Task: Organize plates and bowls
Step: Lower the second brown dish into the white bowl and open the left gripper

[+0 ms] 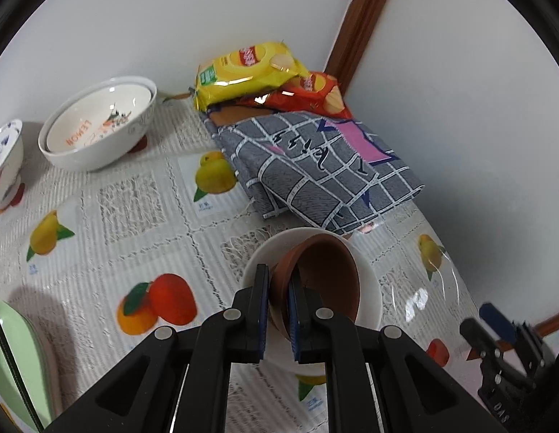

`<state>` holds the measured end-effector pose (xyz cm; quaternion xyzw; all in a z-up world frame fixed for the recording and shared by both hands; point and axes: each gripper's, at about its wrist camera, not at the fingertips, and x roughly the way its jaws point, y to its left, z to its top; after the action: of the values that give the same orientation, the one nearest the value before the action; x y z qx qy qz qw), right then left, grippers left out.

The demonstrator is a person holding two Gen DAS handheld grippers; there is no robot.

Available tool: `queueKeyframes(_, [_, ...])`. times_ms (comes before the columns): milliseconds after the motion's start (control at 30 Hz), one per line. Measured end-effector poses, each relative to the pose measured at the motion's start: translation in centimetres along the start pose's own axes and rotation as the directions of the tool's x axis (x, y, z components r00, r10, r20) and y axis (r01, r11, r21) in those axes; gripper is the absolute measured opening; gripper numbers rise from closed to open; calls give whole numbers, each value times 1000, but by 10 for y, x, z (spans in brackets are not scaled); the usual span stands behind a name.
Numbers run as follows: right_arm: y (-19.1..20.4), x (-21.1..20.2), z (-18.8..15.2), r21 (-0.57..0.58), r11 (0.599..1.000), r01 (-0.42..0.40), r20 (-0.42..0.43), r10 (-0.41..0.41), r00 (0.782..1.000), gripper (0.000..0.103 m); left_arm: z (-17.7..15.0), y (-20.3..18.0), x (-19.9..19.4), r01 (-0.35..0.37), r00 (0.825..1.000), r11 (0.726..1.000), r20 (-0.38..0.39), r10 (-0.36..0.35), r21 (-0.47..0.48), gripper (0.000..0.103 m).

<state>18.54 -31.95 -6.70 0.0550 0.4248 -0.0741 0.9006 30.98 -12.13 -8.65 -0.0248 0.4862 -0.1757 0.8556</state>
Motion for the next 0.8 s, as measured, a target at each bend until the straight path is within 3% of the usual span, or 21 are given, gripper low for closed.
queueKeyframes(300, [-24,25,-13,50,999,2,-53,1,999,43,0,0,26,-15,1000,1000,-22,15,-22,10])
queueKeyframes(800, [-17,35,-23,42,999,-13,-79,16,997,43,-7,7,40,26,998,997,-49,-30,-76,12])
